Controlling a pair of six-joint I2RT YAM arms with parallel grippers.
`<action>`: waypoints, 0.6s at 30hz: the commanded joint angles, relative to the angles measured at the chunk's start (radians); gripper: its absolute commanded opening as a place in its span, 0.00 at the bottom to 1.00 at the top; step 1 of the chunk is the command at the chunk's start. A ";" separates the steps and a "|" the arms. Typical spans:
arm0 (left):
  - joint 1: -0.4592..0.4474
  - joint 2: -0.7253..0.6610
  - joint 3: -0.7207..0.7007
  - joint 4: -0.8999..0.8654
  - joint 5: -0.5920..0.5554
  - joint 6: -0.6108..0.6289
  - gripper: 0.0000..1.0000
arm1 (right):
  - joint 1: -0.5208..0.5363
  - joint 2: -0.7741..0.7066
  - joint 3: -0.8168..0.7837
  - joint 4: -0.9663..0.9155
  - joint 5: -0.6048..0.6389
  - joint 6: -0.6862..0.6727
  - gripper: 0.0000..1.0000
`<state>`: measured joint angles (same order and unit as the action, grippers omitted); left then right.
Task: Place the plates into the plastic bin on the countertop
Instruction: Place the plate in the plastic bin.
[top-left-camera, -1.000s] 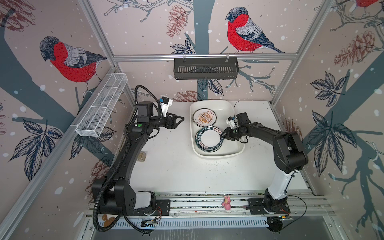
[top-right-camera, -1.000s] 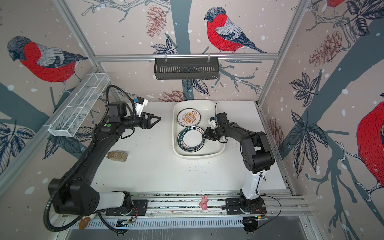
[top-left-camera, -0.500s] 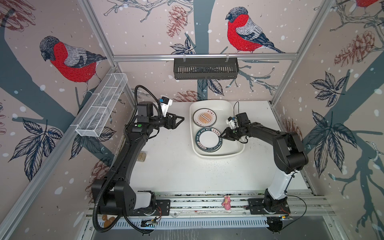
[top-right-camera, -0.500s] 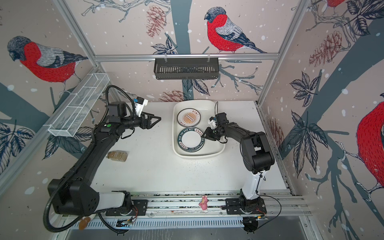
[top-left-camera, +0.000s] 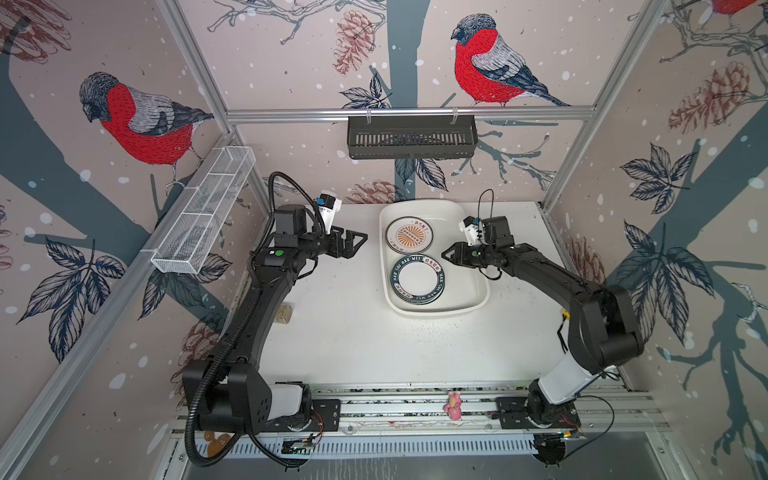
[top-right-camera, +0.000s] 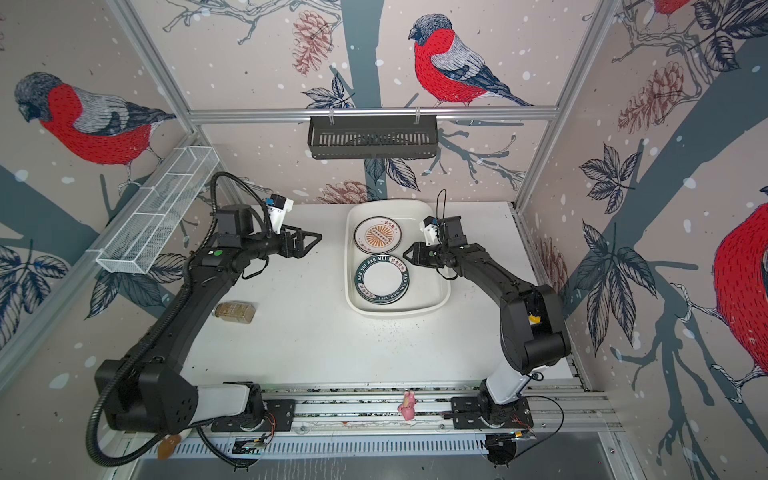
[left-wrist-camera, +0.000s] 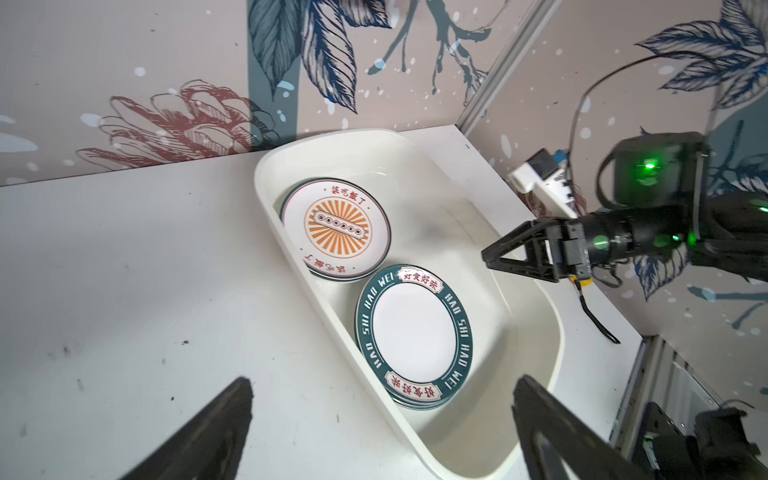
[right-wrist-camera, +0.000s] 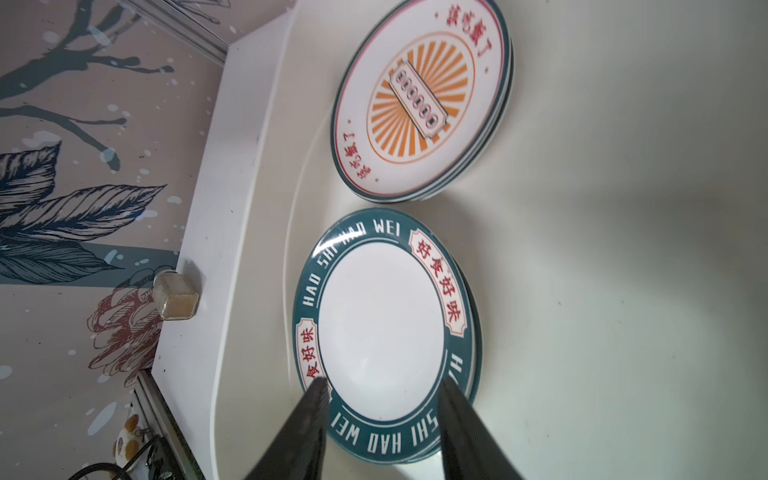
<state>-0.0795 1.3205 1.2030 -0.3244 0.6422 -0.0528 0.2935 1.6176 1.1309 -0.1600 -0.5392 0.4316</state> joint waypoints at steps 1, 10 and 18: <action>0.001 -0.008 0.003 0.058 -0.162 -0.048 0.97 | -0.015 -0.073 -0.035 0.156 0.061 0.035 0.54; 0.001 -0.024 -0.099 0.211 -0.526 -0.065 0.98 | -0.219 -0.188 -0.189 0.415 0.134 0.130 1.00; 0.001 -0.028 -0.360 0.524 -0.646 -0.015 0.98 | -0.345 -0.212 -0.310 0.560 0.341 0.082 1.00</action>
<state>-0.0795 1.2957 0.8974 -0.0063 0.0711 -0.0967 -0.0364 1.4147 0.8490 0.2947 -0.2989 0.5449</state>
